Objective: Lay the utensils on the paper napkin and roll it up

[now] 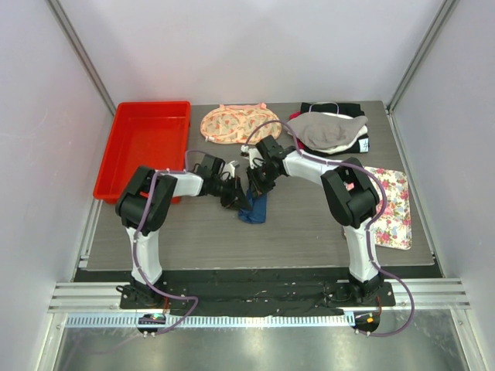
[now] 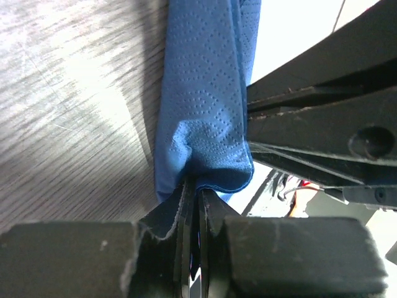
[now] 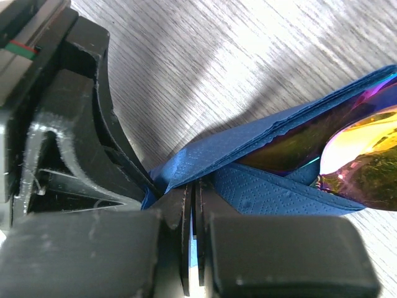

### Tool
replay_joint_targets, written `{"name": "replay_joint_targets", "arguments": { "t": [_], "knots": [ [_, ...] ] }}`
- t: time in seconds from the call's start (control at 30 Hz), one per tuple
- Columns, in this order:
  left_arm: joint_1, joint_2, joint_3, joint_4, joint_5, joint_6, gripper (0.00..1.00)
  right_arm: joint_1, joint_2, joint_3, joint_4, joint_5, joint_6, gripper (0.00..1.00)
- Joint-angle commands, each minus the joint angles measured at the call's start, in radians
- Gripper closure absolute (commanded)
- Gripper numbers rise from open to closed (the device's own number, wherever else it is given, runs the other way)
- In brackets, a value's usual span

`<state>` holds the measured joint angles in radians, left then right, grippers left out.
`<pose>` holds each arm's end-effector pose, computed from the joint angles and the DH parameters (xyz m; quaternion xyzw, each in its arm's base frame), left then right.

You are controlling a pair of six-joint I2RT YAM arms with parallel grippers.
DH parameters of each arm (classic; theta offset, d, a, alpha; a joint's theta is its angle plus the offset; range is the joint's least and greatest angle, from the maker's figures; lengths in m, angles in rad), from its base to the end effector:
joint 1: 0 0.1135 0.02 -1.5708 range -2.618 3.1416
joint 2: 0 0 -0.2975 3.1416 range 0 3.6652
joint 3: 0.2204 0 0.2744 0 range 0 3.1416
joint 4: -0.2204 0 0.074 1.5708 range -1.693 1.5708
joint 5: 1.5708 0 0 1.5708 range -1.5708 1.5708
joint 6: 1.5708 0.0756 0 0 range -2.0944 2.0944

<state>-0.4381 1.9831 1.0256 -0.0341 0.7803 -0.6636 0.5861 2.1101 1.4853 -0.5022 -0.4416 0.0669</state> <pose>0.3508 -0.2231 0.0947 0.0082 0.8929 -0.4488 0.0343 0.3872 0.2958 0.1322 -0.2909 0.9075 0.2712 0.1349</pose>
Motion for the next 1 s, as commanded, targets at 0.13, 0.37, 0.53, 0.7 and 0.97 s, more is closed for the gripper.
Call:
{"name": "replay_joint_targets", "arguments": {
  "t": [0.13,0.37,0.53,0.7,0.97],
  "knots": [
    [-0.007,0.092,0.028,-0.193,-0.145,0.088,0.92,-0.005,-0.071,0.075,-0.157,-0.074,0.045,0.87],
    [-0.005,0.092,0.037,-0.193,-0.153,0.087,0.96,-0.100,-0.170,0.000,-0.066,-0.262,0.180,0.85],
    [-0.007,0.082,0.042,-0.188,-0.150,0.087,0.98,-0.167,-0.191,-0.209,0.102,-0.321,0.347,0.89],
    [-0.008,0.082,0.047,-0.184,-0.153,0.085,0.98,-0.177,-0.176,-0.348,0.295,-0.397,0.468,0.95],
    [-0.008,0.077,0.041,-0.179,-0.161,0.082,0.99,-0.177,-0.139,-0.418,0.399,-0.365,0.547,0.98]
  ]
}}
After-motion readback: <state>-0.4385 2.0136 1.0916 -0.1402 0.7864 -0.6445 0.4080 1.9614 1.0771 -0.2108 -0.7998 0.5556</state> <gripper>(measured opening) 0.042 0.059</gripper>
